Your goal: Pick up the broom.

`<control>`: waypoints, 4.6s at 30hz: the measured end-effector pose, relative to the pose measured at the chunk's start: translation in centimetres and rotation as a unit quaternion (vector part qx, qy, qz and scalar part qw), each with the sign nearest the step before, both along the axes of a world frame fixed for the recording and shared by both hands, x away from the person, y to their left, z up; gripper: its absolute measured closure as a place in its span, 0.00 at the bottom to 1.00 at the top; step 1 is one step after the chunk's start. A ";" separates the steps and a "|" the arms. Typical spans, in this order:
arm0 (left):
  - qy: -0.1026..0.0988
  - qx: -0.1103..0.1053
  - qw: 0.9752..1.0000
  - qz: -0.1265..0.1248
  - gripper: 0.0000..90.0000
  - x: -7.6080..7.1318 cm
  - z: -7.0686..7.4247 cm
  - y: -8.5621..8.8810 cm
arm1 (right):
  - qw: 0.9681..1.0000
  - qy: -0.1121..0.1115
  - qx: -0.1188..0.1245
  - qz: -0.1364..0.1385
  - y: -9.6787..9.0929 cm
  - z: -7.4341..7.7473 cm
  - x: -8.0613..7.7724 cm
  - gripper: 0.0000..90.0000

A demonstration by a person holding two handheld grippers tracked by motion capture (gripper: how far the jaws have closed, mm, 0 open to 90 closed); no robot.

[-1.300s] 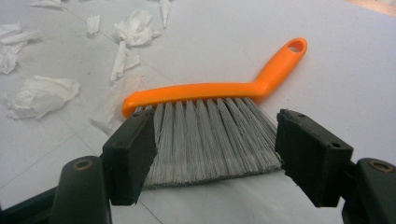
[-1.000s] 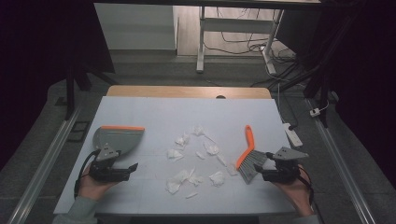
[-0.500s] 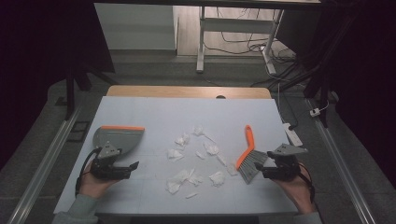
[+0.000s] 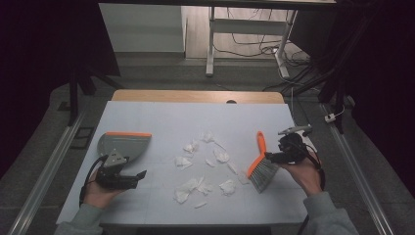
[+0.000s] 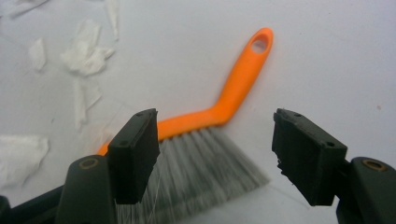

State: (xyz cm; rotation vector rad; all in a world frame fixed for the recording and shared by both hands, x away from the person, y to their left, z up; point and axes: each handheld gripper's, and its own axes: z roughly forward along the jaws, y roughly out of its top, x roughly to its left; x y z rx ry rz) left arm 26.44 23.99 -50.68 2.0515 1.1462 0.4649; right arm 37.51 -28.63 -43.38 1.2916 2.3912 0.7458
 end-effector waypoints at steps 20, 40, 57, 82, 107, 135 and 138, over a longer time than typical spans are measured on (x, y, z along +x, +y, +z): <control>0.005 0.000 1.000 0.004 0.18 -0.3 -0.4 0.1 | 0.988 0.125 -0.053 -0.071 2.3 -1.1 7.3 0.37; 0.002 0.000 1.000 -0.013 0.18 -0.7 -0.4 -0.3 | 0.972 0.170 -0.091 -0.134 4.2 -5.3 7.8 0.45; 0.001 0.001 1.000 -0.014 0.18 -0.8 -0.4 -0.3 | 0.959 0.191 -0.088 -0.189 4.9 -5.4 7.7 0.79; 0.004 0.004 1.000 -0.007 0.18 -0.4 -0.6 -0.5 | 0.987 0.123 0.086 -0.060 0.2 0.8 4.7 0.79; -0.004 0.008 1.000 -0.015 0.18 -0.1 0.0 -2.5 | 0.962 -0.007 0.273 0.010 5.0 2.8 0.8 0.79; -0.047 -0.045 0.991 -0.118 0.19 -0.7 4.2 -10.4 | 0.939 -0.056 0.338 0.027 10.4 -0.7 -1.4 0.79; -0.053 -0.050 0.988 -0.136 0.20 -0.4 4.4 -12.1 | 0.935 -0.067 0.347 0.022 10.5 -0.6 -1.7 0.79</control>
